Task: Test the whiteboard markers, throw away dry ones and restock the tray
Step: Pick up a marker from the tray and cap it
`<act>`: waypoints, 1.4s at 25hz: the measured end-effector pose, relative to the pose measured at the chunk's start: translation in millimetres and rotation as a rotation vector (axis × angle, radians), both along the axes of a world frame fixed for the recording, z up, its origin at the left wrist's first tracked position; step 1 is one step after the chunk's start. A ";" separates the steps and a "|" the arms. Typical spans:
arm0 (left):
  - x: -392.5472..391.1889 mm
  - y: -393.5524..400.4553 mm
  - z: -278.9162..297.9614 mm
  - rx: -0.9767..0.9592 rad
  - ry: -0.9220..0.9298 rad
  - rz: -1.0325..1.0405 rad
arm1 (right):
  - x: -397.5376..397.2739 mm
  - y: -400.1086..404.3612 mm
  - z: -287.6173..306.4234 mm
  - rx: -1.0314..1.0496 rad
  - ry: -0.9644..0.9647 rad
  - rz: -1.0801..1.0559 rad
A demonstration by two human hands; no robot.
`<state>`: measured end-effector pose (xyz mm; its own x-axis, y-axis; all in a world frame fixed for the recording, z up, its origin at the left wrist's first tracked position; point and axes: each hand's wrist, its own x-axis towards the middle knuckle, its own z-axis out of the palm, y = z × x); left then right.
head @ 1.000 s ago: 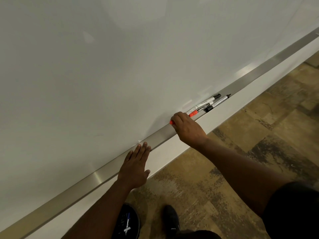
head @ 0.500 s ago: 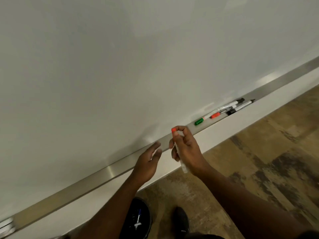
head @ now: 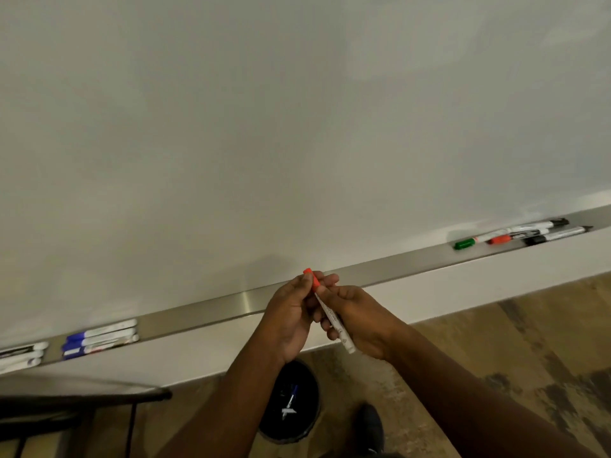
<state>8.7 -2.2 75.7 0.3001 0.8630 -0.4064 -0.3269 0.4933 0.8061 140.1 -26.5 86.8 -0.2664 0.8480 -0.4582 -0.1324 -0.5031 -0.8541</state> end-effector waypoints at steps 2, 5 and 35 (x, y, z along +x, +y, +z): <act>-15.0 -5.6 6.4 -0.070 0.008 0.150 | -28.2 -5.2 5.2 0.007 -0.079 0.022; -31.1 -12.0 11.2 -0.130 0.098 0.326 | -74.3 -9.1 11.8 0.091 -0.261 0.023; -238.8 38.7 181.4 1.131 0.888 0.896 | -195.2 8.6 150.5 0.994 -0.442 0.016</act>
<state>-230.2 36.6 257.1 -0.3729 0.5781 0.7257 0.5504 -0.4919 0.6746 -55.1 -17.9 237.3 -0.2609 0.8906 0.3725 0.2875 0.4400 -0.8507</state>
